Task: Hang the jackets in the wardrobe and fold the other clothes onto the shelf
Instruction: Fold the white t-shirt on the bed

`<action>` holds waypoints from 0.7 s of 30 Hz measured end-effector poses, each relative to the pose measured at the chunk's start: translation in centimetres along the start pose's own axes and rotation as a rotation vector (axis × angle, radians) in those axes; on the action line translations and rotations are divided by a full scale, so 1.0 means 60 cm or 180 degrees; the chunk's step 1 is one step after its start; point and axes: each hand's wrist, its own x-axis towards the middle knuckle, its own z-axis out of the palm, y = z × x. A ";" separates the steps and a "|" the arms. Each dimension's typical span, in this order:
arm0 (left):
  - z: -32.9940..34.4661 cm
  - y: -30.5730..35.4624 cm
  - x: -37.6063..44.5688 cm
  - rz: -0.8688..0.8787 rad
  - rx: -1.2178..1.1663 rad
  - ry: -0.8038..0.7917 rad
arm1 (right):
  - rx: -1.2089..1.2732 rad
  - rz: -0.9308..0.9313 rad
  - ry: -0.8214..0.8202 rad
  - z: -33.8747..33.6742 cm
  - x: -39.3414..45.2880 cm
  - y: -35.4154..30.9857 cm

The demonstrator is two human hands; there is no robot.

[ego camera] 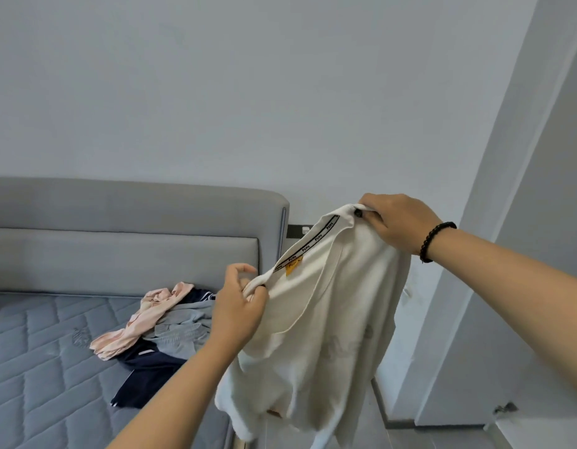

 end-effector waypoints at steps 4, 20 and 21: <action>-0.029 -0.011 0.030 0.0123 0.0924 -0.0319 | -0.0148 0.0380 0.0217 0.008 -0.019 0.035; -0.201 0.012 0.091 -0.0601 -0.0679 -0.1003 | 0.0492 0.0953 0.0434 0.037 -0.034 0.025; -0.214 0.015 0.096 -0.0527 -0.0556 -0.1199 | 0.0523 0.1090 0.0434 0.041 -0.037 0.021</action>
